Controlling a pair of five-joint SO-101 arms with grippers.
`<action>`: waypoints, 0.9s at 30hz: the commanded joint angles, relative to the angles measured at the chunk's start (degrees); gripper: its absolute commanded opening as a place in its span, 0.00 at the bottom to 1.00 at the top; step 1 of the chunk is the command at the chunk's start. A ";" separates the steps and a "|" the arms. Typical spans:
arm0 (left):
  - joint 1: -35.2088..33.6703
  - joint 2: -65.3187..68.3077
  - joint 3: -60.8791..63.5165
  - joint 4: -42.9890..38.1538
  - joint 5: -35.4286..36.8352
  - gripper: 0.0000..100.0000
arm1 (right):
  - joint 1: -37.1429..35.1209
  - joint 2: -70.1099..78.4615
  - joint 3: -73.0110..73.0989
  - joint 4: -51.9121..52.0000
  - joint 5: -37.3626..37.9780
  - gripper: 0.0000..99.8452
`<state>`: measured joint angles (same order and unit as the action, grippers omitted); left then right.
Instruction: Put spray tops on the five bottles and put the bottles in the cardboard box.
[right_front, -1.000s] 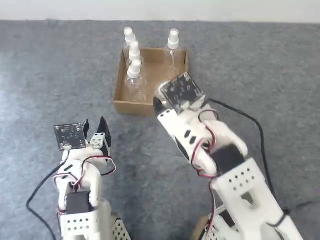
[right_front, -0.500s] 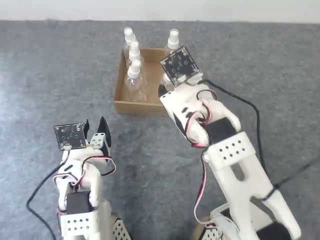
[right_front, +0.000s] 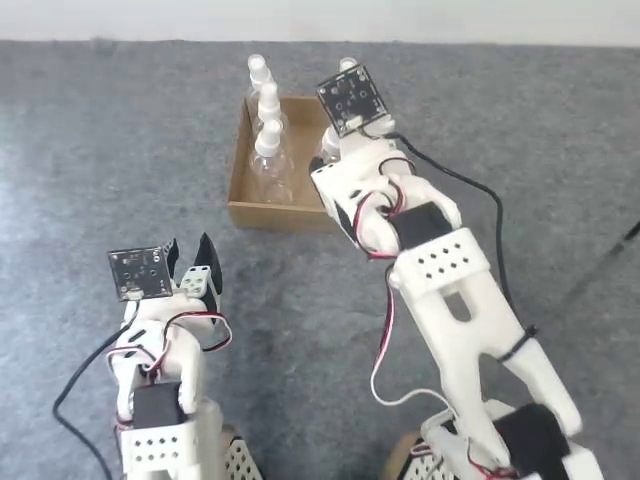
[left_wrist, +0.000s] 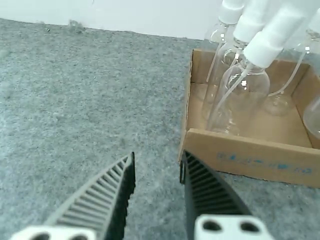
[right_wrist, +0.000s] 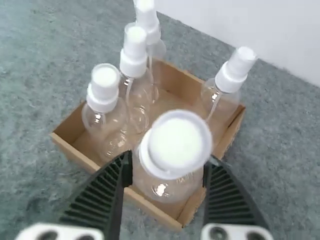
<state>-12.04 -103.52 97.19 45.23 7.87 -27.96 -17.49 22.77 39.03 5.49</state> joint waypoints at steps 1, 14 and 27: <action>-0.09 -0.79 -0.66 0.26 -0.35 0.14 | 0.84 0.40 -3.96 -2.77 -0.62 0.10; -0.09 -0.79 -0.66 0.26 -0.35 0.14 | 3.12 6.37 -3.96 -7.78 -6.59 0.10; -0.09 -0.79 -0.66 0.26 -0.35 0.14 | 3.56 12.70 -4.31 -11.03 -6.77 0.10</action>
<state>-12.04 -103.52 97.19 45.23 7.87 -24.79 -3.87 22.77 29.54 -0.66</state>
